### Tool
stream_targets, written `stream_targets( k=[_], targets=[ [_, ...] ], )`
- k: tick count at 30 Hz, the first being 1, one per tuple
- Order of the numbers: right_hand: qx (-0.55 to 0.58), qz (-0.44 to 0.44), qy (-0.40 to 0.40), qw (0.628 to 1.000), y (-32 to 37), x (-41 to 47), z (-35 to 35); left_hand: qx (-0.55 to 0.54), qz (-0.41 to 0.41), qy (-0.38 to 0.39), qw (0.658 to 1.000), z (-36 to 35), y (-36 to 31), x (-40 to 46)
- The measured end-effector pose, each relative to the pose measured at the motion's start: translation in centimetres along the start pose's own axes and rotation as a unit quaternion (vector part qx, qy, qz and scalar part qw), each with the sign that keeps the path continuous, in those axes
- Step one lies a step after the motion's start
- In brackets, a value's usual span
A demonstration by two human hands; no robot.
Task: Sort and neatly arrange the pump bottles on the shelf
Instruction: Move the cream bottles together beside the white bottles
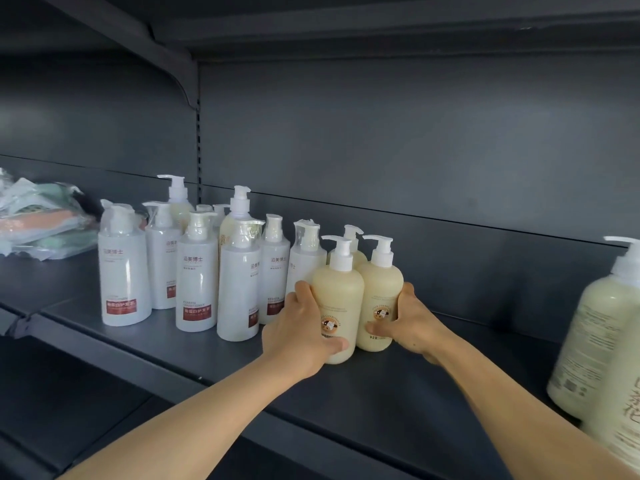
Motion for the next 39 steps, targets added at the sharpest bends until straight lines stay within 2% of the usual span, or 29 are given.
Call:
stream_targets(
  k=[5, 7, 10, 12, 14, 18, 21, 25, 30, 39],
  targets=[
    [-0.023, -0.030, 0.013, 0.999, -0.2, 0.1, -0.2, 0.005, -0.007, 0.010, 1.000, 0.1, 0.1, 0.2],
    [-0.071, -0.020, -0.022, 0.997, 0.8, -0.7, 0.3, -0.004, -0.015, 0.025, 1.000, 0.2, 0.6, 0.1],
    [-0.142, 0.102, -0.155, 0.972, 4.9, -2.6, 1.9, -0.004, -0.018, 0.011, 1.000, 1.5, 2.0, -0.1],
    [-0.149, 0.194, -0.189, 0.951, 8.4, -4.0, 1.6, 0.010, -0.020, -0.038, 0.999, 3.4, 2.9, 0.1],
    [-0.155, 0.245, -0.164, 0.943, 11.3, -4.5, 0.3, 0.023, -0.013, -0.102, 0.994, 5.6, 4.0, 0.4],
    [-0.225, 0.278, -0.087, 0.930, 15.8, -3.7, -4.3, 0.027, 0.005, -0.197, 0.980, 9.1, 6.4, 2.0],
    [-0.365, 0.246, -0.076, 0.895, 17.2, -1.7, -7.4, -0.002, 0.008, -0.169, 0.986, 9.4, 7.9, 3.6],
    [-0.488, 0.131, -0.071, 0.860, 17.4, 1.2, -8.8, -0.031, -0.012, -0.108, 0.994, 8.7, 8.6, 5.1],
    [-0.502, 0.041, -0.047, 0.862, 17.0, 2.8, -9.8, -0.002, -0.032, -0.104, 0.994, 8.7, 9.0, 5.9],
    [-0.437, 0.045, -0.057, 0.897, 17.9, 0.2, -12.1, -0.005, -0.105, -0.105, 0.989, 10.1, 10.1, 4.4]
  ],
)
Point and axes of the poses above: each hand's wrist, its own x-axis towards the middle knuckle, its own z-axis out of the back of the hand, y = z × x, the point moved 7 cm from there along x, towards the middle knuckle, and after that the axes turned 13 degrees about x, right-handed, at the moved point
